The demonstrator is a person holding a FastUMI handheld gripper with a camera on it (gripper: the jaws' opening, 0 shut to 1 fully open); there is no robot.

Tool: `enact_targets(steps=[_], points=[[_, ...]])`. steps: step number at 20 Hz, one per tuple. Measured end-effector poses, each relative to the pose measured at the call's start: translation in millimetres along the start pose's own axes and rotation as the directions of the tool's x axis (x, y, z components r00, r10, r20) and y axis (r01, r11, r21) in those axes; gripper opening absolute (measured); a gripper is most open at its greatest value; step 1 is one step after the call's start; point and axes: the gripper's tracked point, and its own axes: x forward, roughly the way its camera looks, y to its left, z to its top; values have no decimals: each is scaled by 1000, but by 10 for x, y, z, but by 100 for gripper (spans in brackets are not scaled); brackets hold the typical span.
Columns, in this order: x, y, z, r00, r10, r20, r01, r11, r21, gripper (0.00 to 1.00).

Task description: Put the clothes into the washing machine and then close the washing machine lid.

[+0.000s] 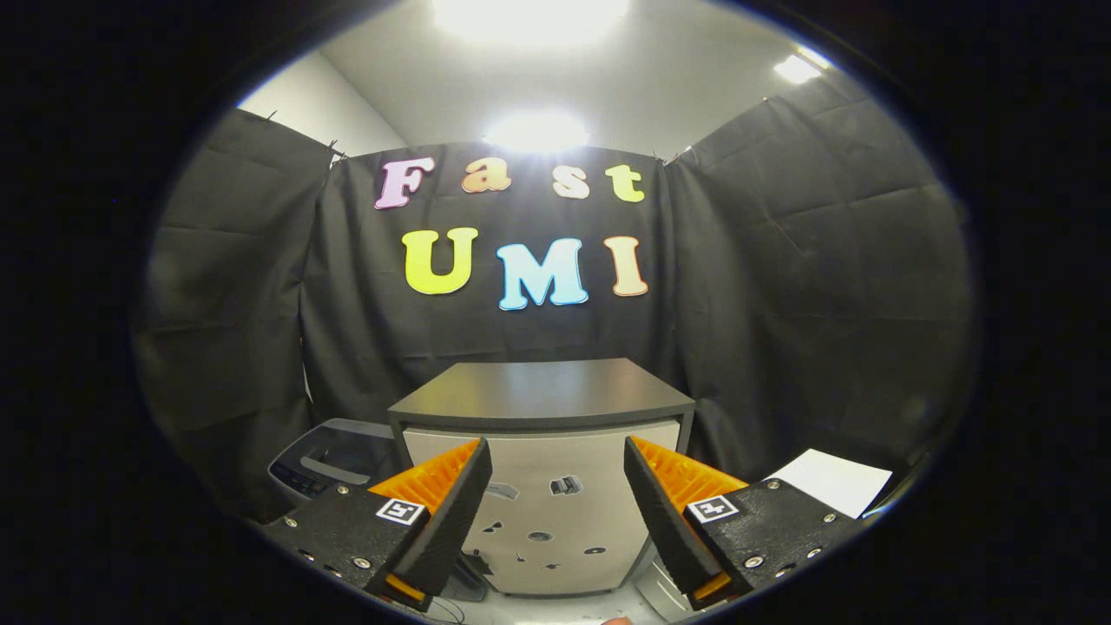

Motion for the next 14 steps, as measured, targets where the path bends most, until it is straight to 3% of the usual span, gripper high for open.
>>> enact_targets(steps=[14], points=[[-60,4,-63,1000,30,-5,-30,1000,4,94]])
